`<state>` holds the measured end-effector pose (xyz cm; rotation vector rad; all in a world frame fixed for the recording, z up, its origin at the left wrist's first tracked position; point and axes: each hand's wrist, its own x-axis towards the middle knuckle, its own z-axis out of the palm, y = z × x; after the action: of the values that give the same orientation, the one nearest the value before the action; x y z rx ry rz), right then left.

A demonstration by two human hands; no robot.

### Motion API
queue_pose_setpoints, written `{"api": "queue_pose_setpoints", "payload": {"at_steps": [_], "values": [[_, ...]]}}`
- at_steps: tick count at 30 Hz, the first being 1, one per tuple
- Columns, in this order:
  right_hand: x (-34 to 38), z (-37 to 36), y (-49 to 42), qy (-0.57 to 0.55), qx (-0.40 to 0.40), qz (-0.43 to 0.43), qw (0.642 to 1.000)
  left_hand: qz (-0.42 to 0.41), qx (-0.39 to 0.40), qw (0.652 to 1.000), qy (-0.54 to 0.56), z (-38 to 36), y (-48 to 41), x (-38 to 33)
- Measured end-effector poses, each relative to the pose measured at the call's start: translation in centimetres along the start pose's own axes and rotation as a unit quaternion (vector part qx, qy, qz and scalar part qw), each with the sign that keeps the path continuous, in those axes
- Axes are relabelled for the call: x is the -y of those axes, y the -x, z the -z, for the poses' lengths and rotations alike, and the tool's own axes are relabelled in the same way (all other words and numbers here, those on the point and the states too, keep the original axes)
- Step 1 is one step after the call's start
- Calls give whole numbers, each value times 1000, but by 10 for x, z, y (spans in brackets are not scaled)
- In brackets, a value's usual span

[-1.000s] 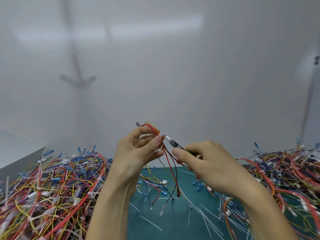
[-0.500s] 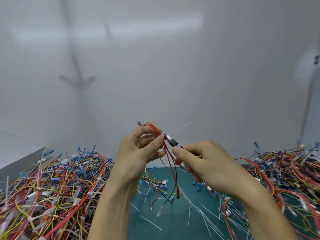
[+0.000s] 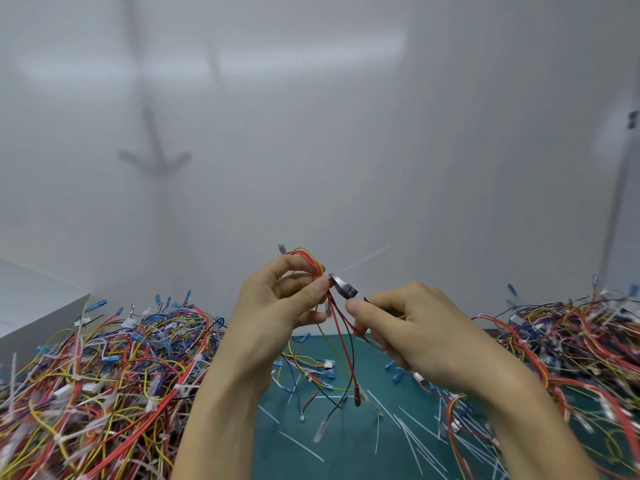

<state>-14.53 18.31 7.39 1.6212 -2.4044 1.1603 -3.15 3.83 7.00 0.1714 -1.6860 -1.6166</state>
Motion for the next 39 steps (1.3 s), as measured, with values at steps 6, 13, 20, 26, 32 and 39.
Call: {"api": "queue_pose_setpoints", "payload": {"at_steps": [6,13,20,26,32,39], "values": [[-1,1,1,-2,15,-10,1000,5,0,1000,-17,1,1,-1],[2,4,3,-13,40,-26,999,5,4,999,-47,2,2,-2],[6,5,4,-14,58,-32,998,4,9,997,-74,4,3,-2],[5,4,4,-17,61,-33,997,7,10,996,-83,5,3,-3],[4,3,4,-21,61,-32,997,8,12,996,-91,5,4,-4],[3,3,3,-29,60,-26,997,9,7,996,-93,5,3,-4]]}}
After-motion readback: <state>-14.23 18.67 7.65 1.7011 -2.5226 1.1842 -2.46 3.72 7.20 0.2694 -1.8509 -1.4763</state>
